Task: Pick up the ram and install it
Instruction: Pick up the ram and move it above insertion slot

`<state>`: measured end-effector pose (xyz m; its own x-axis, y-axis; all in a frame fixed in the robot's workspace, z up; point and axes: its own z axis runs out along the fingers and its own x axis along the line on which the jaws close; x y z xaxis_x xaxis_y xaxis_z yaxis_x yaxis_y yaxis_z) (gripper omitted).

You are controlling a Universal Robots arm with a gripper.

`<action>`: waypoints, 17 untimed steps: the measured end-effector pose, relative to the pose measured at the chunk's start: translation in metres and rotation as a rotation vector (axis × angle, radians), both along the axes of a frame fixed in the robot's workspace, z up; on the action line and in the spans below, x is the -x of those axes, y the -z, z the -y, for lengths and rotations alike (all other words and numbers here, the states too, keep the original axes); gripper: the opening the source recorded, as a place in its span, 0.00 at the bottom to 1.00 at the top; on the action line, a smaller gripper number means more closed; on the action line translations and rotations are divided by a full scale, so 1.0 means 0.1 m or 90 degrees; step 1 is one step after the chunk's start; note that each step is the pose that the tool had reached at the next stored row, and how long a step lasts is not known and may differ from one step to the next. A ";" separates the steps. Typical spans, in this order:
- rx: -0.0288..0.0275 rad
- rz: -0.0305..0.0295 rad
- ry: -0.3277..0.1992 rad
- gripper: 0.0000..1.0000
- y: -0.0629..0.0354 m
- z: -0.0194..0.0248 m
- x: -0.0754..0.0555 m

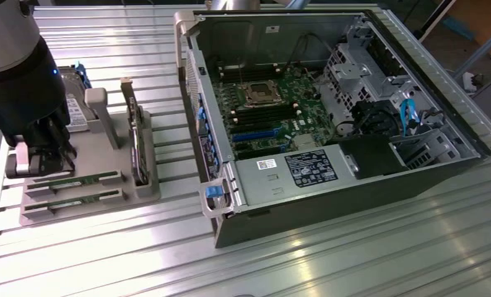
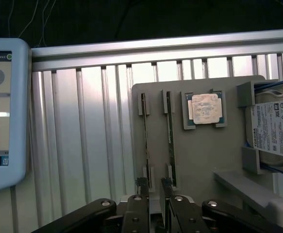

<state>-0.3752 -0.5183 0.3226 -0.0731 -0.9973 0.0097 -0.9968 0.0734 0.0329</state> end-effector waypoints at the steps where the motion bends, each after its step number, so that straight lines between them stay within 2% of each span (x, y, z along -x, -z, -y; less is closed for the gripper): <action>1: 0.0000 0.0000 0.000 0.24 0.000 0.000 0.00; 8: -0.0001 0.0000 0.000 0.24 0.010 0.015 0.00; 17: -0.0002 0.0000 0.000 0.24 0.089 0.049 0.00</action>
<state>-0.3753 -0.5232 0.3137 -0.0731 -0.9973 0.0094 -0.9968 0.0734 0.0329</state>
